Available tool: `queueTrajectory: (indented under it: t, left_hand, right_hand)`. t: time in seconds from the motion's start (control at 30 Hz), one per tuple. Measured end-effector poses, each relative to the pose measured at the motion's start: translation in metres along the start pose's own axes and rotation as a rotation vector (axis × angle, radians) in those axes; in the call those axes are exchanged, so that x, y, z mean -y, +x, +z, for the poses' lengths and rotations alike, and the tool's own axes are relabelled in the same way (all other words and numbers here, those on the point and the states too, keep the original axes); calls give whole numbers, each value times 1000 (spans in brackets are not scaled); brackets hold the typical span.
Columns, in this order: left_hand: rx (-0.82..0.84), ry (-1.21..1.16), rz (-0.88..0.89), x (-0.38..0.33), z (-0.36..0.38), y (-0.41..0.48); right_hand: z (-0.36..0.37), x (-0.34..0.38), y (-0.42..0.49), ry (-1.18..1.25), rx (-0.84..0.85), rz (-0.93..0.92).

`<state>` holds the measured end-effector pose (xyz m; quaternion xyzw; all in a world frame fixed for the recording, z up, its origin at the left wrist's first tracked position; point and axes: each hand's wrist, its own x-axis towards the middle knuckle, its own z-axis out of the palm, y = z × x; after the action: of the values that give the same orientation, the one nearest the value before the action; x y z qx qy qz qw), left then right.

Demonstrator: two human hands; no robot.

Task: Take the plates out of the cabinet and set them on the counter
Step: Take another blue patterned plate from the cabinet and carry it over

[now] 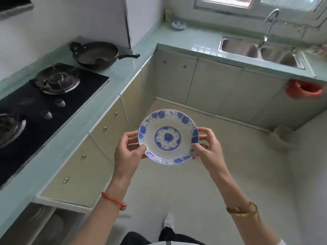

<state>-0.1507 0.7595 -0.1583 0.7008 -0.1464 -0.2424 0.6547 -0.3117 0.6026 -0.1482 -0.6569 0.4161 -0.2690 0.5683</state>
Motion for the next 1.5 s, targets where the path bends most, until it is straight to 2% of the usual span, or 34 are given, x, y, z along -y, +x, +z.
queueTrajectory:
  t: [0.43, 0.93, 1.27, 1.5]
  left_hand:
    - [138, 46, 11, -20, 156, 179]
    - [287, 69, 79, -99, 317, 491]
    - [260, 44, 36, -113, 437, 659]
    - [196, 30, -9, -138, 526, 788]
  right_hand:
    - [-64, 5, 194, 1, -141, 41]
    - [-74, 57, 513, 107, -280, 36]
    - [-107, 60, 725, 52, -254, 33]
    - [-131, 81, 900, 26, -172, 28]
